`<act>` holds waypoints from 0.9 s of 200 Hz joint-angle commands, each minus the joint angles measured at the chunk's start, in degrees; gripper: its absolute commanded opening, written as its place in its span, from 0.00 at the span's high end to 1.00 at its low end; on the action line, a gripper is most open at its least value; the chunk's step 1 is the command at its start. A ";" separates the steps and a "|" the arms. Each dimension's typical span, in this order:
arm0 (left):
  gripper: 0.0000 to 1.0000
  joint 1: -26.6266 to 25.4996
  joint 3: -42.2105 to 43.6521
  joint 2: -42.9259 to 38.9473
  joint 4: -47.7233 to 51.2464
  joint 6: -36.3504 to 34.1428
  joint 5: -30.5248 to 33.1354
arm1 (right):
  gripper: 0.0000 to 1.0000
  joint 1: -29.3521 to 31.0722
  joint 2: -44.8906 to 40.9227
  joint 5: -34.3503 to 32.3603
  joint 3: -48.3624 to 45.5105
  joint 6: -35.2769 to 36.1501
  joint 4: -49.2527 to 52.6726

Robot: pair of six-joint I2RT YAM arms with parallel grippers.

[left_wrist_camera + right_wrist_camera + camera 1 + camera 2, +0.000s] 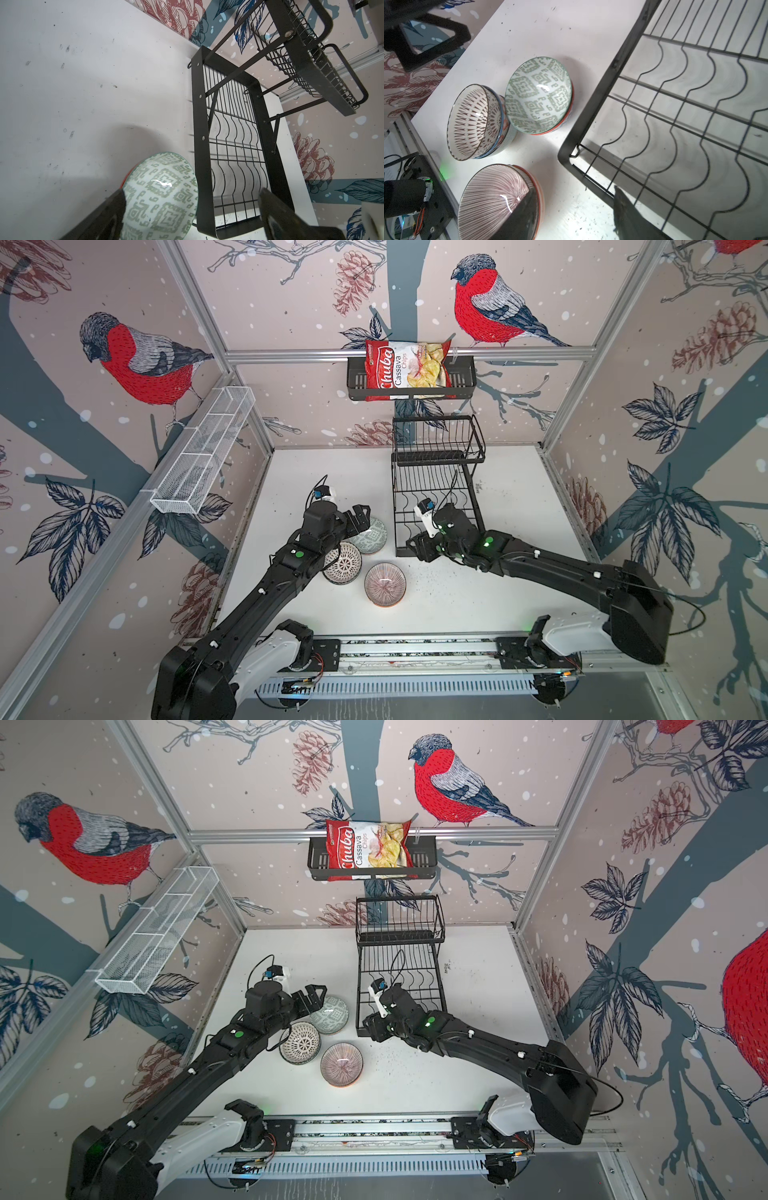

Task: Load the bowls into the dish rack
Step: 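Reach the right gripper to the pink-striped bowl while the left nears the green bowl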

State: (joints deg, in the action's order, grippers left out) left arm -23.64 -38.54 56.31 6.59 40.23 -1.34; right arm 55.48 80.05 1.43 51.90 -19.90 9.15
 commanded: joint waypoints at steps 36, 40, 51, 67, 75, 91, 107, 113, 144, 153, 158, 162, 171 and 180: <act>0.02 -0.07 1.01 -0.48 -1.43 0.82 -1.03 | 0.50 5.11 5.90 -1.10 3.01 0.60 4.05; 0.02 -0.05 1.10 -0.58 -1.45 0.91 -0.99 | 0.50 5.36 6.25 -1.35 3.11 0.58 4.20; 0.02 -0.12 1.49 -0.98 -1.70 1.02 -0.79 | 0.51 6.00 7.12 -2.01 3.46 0.65 4.47; 0.02 -0.09 2.40 -1.79 -2.42 1.33 -0.70 | 0.51 6.76 8.02 -1.76 3.73 0.72 4.57; 0.02 -0.10 2.75 -2.07 -2.70 1.43 -0.68 | 0.51 7.19 8.40 -1.78 3.80 0.69 4.48; 0.02 -0.09 2.99 -2.17 -2.90 1.40 -0.77 | 0.52 7.62 9.28 -1.95 3.98 0.72 4.59; 0.02 -0.10 3.03 -2.00 -2.64 1.27 -0.85 | 0.54 7.84 10.16 -1.89 4.04 0.85 4.56; 0.02 -0.03 3.02 -2.00 -2.63 1.28 -0.85 | 0.55 7.93 10.45 -1.63 4.17 0.87 4.53; 0.02 -0.08 3.21 -2.00 -2.72 1.28 -0.84 | 0.59 8.30 11.74 -1.43 4.57 1.07 4.30; 0.02 -0.09 3.33 -2.00 -2.82 1.17 -0.85 | 0.59 8.35 12.04 -1.44 4.78 1.12 4.43; 0.02 -0.14 3.24 -2.00 -2.85 1.17 -0.79 | 0.60 8.34 12.26 -1.36 4.87 1.26 4.43; 0.02 -0.10 3.30 -2.00 -2.90 1.17 -0.77 | 0.61 8.36 12.39 -1.26 5.03 1.29 4.50; 0.02 -0.09 3.29 -1.94 -2.98 1.08 -0.82 | 0.63 8.52 12.66 -1.29 5.29 1.30 4.55; 0.02 -0.11 3.29 -1.90 -3.08 1.04 -0.84 | 0.64 8.66 13.01 -1.26 5.48 1.37 4.56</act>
State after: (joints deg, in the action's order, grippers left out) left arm -23.75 -35.33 54.39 5.34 41.58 -1.52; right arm 63.75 92.38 0.25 56.64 -19.38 13.78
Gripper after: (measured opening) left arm 0.981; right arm 0.371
